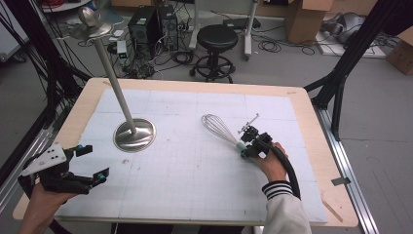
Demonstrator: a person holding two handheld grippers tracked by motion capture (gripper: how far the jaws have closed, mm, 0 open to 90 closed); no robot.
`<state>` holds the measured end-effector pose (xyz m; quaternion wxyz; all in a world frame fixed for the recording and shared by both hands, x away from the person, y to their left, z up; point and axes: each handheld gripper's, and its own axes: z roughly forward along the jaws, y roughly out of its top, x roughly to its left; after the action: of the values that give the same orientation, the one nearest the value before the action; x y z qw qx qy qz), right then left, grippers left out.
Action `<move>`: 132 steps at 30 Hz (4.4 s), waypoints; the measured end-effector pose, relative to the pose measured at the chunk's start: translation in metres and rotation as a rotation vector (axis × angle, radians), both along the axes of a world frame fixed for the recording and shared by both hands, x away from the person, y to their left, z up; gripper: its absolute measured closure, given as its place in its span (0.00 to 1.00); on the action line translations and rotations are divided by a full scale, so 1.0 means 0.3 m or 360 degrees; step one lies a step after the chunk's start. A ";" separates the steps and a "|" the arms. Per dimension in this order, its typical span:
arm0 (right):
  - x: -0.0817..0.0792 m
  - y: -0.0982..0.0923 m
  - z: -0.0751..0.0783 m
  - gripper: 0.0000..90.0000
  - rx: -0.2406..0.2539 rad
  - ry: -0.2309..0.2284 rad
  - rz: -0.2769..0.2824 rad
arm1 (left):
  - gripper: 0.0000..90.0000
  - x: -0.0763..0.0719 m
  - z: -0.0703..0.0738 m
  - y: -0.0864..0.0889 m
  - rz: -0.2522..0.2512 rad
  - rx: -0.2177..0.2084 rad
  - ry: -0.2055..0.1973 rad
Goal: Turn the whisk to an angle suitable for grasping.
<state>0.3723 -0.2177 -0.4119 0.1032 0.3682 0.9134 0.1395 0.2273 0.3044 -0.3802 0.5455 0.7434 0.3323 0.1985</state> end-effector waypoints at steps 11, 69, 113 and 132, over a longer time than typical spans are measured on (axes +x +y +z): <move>-0.015 -0.013 0.025 0.77 0.0083 -0.0020 0.0016 | 0.02 0.001 -0.003 -0.001 0.0006 -0.0002 0.0007; -0.164 0.103 0.179 0.77 0.0810 -0.0179 0.0528 | 0.02 0.000 -0.001 0.002 0.0004 0.0011 0.0007; -0.237 0.378 -0.027 0.77 0.0688 0.0078 0.1068 | 0.02 0.003 -0.004 -0.021 -0.0042 0.0028 0.0014; -0.233 0.392 -0.054 0.58 0.0618 0.0078 0.0995 | 0.02 0.003 -0.004 -0.019 -0.0048 0.0030 0.0016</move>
<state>0.3023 -0.1001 -0.4281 -0.0382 0.0872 0.9405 0.3262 0.2281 0.2986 -0.3815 0.5396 0.7545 0.3218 0.1897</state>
